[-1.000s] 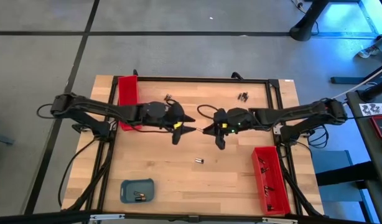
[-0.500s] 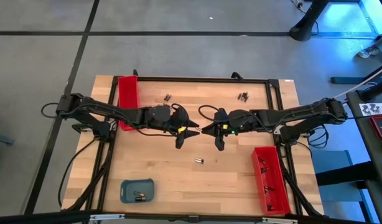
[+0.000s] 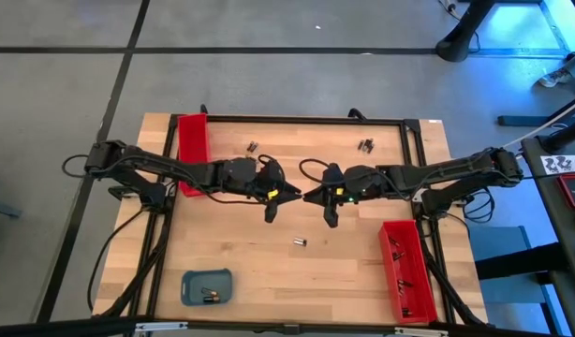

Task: Sort batteries
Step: Put the silver battery into the top red bin, then put the small black battery into the bottom red bin

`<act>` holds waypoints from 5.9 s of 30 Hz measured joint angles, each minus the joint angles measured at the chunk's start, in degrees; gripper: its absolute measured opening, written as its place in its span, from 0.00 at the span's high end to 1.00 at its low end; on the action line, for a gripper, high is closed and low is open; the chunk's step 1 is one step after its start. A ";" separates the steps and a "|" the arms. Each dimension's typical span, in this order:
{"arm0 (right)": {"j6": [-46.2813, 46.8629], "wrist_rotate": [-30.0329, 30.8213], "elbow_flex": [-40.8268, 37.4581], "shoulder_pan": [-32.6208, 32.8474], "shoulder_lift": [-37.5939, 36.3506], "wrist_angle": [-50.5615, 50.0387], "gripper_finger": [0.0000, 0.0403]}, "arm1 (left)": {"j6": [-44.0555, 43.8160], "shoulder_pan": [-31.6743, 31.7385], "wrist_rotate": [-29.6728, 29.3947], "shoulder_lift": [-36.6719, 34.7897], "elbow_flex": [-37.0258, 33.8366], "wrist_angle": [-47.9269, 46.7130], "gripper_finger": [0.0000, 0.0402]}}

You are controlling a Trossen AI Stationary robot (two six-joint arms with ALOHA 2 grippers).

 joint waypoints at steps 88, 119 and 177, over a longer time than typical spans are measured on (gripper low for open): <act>0.07 1.51 0.07 -0.04 -6.80 -6.50 0.63 | 3.24 47.25 -14.78 -9.67 13.63 -94.01 0.94; 6.66 3.61 0.04 -0.07 -6.78 -6.00 0.63 | 21.66 56.15 -7.58 -14.49 -12.09 -63.56 0.94; 7.93 4.44 0.04 0.00 -6.78 -6.13 0.63 | 30.08 57.45 -4.47 -8.52 -1.16 -72.11 0.80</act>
